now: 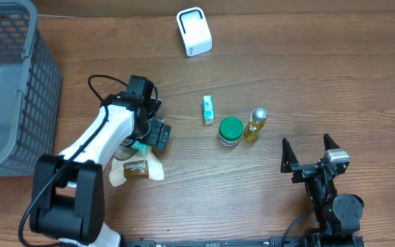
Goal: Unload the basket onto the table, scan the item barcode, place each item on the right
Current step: 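Lift the wipes and dried-seed packs out toward the table, then lower the packs onto the table left of the tissue pack, then release the packs and raise the left gripper, then raise the right arm and swing it toward the table center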
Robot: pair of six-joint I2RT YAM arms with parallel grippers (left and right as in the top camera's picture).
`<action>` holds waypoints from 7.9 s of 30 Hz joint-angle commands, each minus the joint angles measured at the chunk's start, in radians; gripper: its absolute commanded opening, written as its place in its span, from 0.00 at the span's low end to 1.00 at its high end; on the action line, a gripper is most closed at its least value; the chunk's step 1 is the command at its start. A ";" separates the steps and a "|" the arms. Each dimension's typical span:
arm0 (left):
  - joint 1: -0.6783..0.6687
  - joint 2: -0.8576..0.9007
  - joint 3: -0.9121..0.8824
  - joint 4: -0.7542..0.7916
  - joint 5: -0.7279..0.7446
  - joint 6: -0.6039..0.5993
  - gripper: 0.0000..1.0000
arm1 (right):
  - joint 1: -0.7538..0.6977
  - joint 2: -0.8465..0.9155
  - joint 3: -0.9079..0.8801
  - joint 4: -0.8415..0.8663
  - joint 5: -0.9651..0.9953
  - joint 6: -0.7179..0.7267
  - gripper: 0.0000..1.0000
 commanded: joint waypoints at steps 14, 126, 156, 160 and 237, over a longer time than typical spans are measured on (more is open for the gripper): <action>0.007 -0.257 0.063 -0.084 -0.028 -0.238 1.00 | -0.005 -0.008 -0.011 0.004 0.003 0.004 1.00; 0.083 -0.091 -0.217 0.297 -0.098 -0.387 0.04 | -0.005 -0.008 -0.011 0.003 0.003 0.004 1.00; 0.174 -0.137 0.357 -0.087 -0.208 -0.247 1.00 | -0.005 -0.008 -0.011 0.003 0.003 0.004 1.00; 0.174 -0.136 0.352 -0.089 -0.212 -0.248 0.99 | -0.005 -0.008 -0.011 0.004 0.003 0.004 1.00; 0.174 -0.136 0.352 -0.089 -0.212 -0.248 1.00 | -0.005 0.603 1.130 -0.481 -0.298 -0.039 1.00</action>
